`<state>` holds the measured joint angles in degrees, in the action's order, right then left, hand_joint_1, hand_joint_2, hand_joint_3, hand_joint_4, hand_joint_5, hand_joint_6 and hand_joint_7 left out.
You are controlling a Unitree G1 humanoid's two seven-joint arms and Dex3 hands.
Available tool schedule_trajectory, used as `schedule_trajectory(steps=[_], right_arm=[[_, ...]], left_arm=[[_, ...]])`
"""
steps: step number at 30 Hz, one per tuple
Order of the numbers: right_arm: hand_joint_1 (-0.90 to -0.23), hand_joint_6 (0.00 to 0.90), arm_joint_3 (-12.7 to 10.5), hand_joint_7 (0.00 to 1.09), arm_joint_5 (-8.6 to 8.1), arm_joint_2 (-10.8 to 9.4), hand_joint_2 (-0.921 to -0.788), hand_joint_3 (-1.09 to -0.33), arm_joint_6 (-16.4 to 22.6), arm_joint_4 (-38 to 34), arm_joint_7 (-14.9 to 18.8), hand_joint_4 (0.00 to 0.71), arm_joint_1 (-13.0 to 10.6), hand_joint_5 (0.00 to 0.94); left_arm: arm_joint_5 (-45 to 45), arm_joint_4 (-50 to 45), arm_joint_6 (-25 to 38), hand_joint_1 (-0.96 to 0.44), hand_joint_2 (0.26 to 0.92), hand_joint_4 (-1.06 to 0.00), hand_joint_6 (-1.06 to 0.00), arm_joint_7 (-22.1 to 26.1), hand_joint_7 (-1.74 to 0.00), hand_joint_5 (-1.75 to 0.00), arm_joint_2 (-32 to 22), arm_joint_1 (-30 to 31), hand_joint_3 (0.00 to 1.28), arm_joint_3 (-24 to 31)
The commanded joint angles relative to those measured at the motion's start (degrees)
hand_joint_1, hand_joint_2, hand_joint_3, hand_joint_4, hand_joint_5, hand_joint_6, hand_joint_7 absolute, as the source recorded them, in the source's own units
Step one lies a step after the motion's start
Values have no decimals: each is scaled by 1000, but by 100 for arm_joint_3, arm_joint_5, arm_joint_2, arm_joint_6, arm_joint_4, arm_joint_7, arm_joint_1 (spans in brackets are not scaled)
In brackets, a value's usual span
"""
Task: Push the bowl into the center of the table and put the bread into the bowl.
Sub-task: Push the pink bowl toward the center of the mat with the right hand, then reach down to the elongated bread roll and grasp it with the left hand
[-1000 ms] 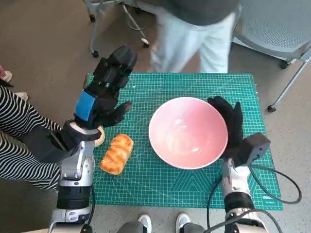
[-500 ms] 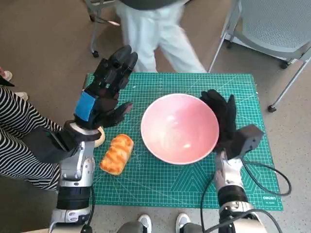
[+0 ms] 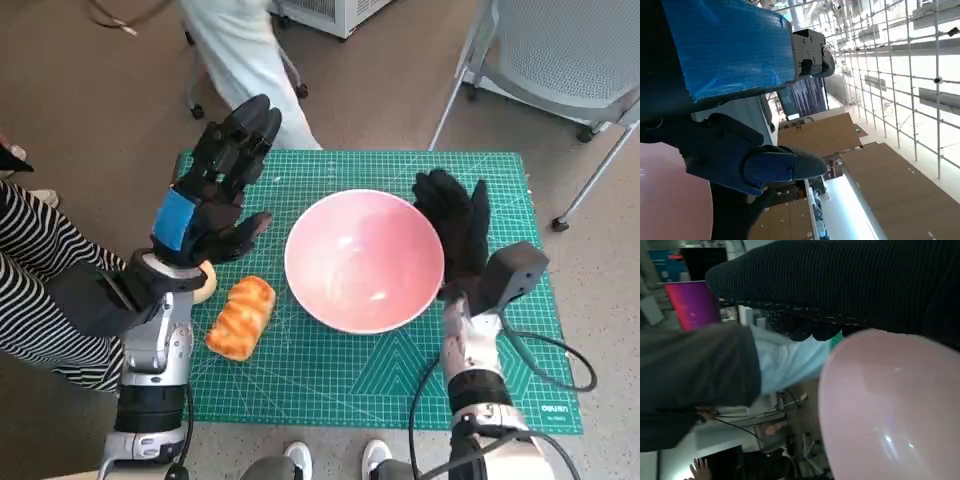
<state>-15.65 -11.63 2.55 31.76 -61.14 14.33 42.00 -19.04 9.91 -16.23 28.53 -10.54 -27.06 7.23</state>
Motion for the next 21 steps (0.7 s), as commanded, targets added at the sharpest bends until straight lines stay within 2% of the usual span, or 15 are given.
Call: schedule_trajectory(steps=[1,7,10,15,18,21], right_arm=[[-588,92,-1,423,-70,107,-921,-916,6,529,32,169,-162,0],[-645,95,161,443,-64,85,-921,-855,3,1724,91,173,-498,2],[-663,84,289,493,-75,87,-921,-826,-51,2379,179,175,-699,2],[-669,80,367,516,-85,88,-921,-814,-231,2774,163,175,-850,1],[-675,67,625,538,-80,185,-921,-797,-199,3743,435,170,-1105,1],[-680,56,743,558,-136,254,-921,-784,-361,4289,552,170,-1240,3]], left_arm=[[-28,-124,36,-540,921,-42,1,18,-412,-45,-40,38,339,6],[-14,-172,55,-539,921,-44,1,-1,-413,-43,-22,33,340,-27],[-14,-202,81,-541,921,-44,1,-7,-413,-40,-24,19,340,-37],[-13,-219,100,-544,921,-45,1,-9,-411,-38,-23,18,340,-35],[-39,-187,122,-556,921,-46,1,41,-412,-36,-85,-79,339,-7],[-22,-174,93,-563,921,-48,1,81,-413,-35,-151,-131,337,14]])
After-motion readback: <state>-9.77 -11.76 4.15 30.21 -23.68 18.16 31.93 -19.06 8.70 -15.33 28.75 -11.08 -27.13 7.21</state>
